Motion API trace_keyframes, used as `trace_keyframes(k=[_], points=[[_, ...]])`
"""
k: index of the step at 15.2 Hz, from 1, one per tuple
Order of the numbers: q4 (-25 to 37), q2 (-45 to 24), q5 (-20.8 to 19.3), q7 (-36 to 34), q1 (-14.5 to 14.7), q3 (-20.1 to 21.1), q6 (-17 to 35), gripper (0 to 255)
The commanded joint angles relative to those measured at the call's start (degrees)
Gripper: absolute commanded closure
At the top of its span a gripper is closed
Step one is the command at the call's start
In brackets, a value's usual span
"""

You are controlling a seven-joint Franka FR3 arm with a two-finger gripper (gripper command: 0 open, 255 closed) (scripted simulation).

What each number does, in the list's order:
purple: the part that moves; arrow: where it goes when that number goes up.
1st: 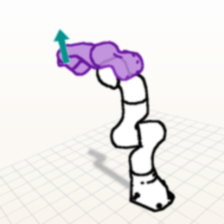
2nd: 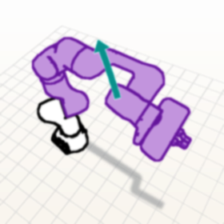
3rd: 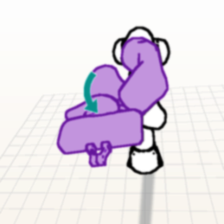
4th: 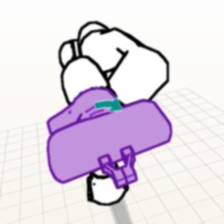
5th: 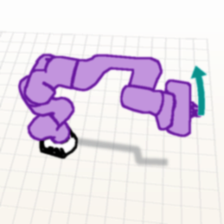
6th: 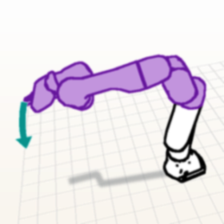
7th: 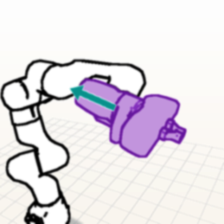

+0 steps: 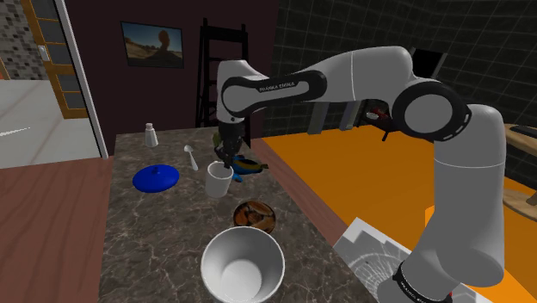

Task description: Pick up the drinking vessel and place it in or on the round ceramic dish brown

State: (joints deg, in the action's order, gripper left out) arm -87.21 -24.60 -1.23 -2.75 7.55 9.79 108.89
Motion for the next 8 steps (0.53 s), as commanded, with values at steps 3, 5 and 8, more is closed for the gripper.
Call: trace_keyframes(k=[3, 5, 8], points=[[2.35, 0.57, 0.09, -0.05, 0.04, 0.07, -2.91, 255], [3.56, 0.79, 0.13, -0.08, 0.06, 0.1, -4.34, 255], [5.53, 1.03, 0.17, -0.12, 0.1, 0.13, -6.54, 255]])
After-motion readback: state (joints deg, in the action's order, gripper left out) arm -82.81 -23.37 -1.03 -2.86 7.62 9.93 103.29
